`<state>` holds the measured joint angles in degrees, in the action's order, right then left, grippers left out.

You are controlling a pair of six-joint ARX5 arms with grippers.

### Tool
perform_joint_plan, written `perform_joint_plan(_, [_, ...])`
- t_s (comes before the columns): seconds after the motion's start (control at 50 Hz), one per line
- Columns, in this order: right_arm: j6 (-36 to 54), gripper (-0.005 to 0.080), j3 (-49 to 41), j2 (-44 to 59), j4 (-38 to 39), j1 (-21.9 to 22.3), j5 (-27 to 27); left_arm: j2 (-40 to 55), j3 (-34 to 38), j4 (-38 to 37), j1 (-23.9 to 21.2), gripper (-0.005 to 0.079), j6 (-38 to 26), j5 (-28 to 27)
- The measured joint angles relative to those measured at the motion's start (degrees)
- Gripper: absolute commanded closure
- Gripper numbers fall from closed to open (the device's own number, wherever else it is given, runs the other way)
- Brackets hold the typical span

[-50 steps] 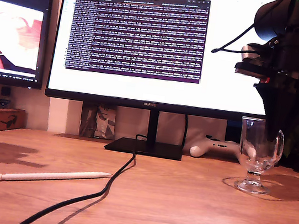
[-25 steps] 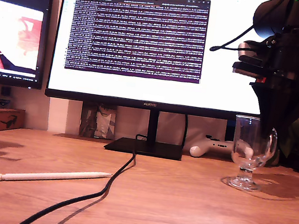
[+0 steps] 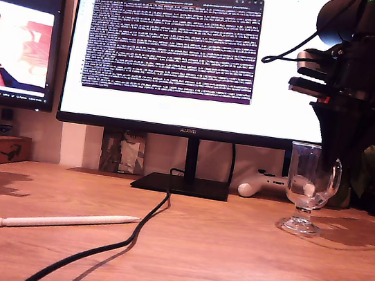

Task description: Pick the small glass cups in front of you with each of your hands, and place them behind the white pen

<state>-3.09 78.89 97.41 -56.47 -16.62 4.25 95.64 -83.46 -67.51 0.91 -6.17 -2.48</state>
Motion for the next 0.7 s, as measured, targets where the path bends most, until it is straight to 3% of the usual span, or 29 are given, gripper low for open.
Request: perform_joint_plan(0.7, [-0.02, 0.0765, 0.0, 0.0, 0.9, -0.02, 0.0, 2.78, 0.0, 2.97, 3.76, 0.0223, -0.02, -4.04])
